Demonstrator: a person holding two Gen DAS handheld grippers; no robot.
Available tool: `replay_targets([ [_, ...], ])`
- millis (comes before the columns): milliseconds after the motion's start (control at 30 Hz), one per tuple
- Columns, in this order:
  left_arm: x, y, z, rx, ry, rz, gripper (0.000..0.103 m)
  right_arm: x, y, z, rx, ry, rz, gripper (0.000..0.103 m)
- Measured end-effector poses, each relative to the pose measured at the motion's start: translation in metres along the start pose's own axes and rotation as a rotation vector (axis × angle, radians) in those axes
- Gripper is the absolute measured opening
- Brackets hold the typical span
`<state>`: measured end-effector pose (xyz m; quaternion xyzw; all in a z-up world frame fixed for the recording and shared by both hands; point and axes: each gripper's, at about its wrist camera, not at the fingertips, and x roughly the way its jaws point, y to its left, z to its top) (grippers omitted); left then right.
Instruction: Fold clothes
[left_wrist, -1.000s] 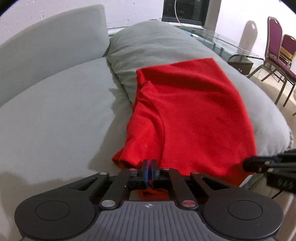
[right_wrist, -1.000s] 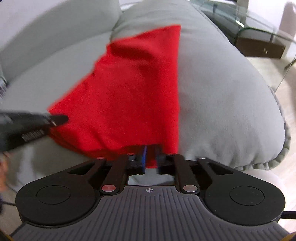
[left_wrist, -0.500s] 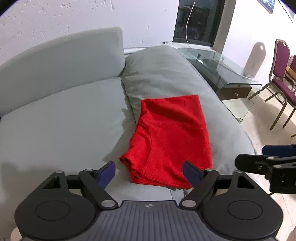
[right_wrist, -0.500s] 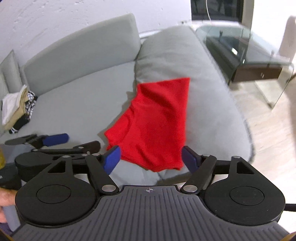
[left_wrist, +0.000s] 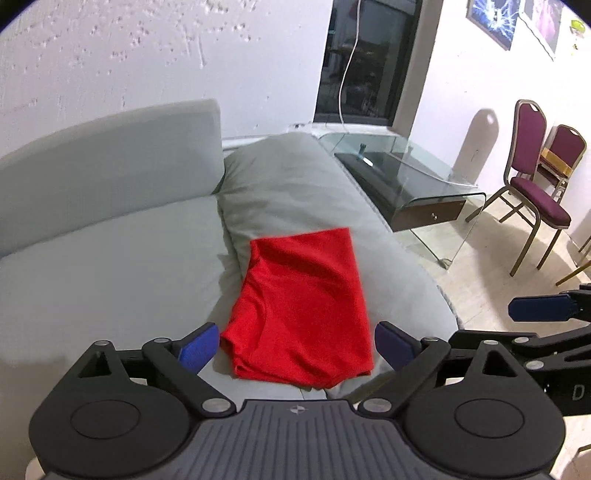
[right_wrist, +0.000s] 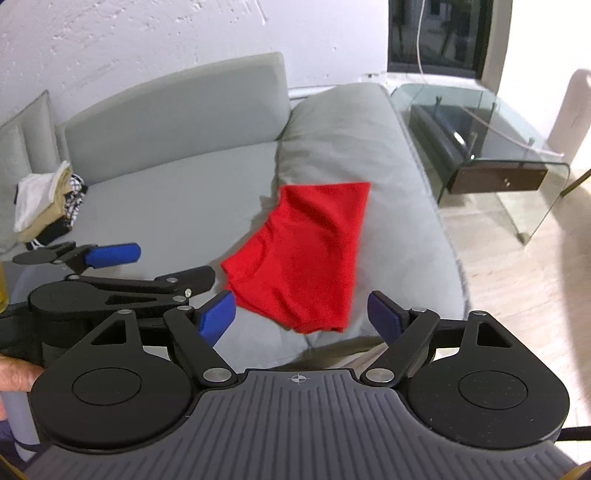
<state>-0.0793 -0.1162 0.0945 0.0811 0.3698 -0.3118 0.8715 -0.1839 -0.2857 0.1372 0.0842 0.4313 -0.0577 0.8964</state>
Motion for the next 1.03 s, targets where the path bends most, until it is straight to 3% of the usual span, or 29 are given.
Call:
replay_targets([
  [333, 0.018, -0.010, -0.008, -0.012, 0.073, 0.011, 0.089, 0.005, -0.006, -0.014, 0.009, 0.028, -0.035, 0.083],
  [1033, 0.024, -0.015, -0.008, -0.028, 0.062, -0.007, 0.090, 0.009, -0.014, -0.021, 0.039, 0.011, -0.060, 0.083],
])
